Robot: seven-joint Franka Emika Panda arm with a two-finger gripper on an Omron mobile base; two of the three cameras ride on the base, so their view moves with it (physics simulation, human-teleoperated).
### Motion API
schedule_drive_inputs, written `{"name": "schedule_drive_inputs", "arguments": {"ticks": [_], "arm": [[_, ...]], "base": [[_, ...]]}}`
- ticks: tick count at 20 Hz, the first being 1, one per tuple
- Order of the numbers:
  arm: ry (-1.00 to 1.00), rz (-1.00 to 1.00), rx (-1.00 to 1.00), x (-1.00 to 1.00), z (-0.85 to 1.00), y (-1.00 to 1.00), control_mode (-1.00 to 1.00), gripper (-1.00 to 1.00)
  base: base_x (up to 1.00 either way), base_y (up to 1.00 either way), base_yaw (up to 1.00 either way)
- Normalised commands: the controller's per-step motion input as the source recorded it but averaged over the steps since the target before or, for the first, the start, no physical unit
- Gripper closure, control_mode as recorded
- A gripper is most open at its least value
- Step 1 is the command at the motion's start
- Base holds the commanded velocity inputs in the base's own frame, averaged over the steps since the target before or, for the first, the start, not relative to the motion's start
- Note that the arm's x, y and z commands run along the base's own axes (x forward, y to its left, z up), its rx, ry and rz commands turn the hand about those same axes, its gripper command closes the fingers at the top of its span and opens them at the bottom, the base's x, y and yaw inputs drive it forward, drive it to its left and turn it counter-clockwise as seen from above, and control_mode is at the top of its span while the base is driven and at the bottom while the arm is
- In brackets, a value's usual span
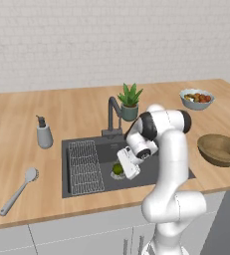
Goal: Pick the lime from the sink and place it in the bowl. Then pick the bowl and place it in the microwave. Then close the microwave door and press the start button.
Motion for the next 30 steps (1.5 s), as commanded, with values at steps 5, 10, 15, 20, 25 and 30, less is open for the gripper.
{"name": "schedule_drive_inputs", "arguments": {"ticks": [5,10,15,20,25,30], "arm": [[-0.13,0.0,-0.1,0.07,-0.46,0.02,-1.0,1.0],[0.03,0.0,-0.04,0.0,0.0,0.02,-1.0,1.0],[0.0,0.0,0.0,-0.2,0.73,-0.32,-1.0,1.0],[0.0,0.0,-0.04,-0.24,0.96,-0.57,-1.0,1.0],[0.0,0.0,-0.2,-0.23,0.69,-0.62,-1.0,1.0],[0.0,0.0,-0.28,-0.3,0.62,-0.75,-1.0,1.0]], "base": [[0.0,0.0,0.0],[0.0,0.0,0.0],[0.0,0.0,0.0],[0.0,0.0,0.0],[0.0,0.0,0.0],[0.0,0.0,0.0]]}}
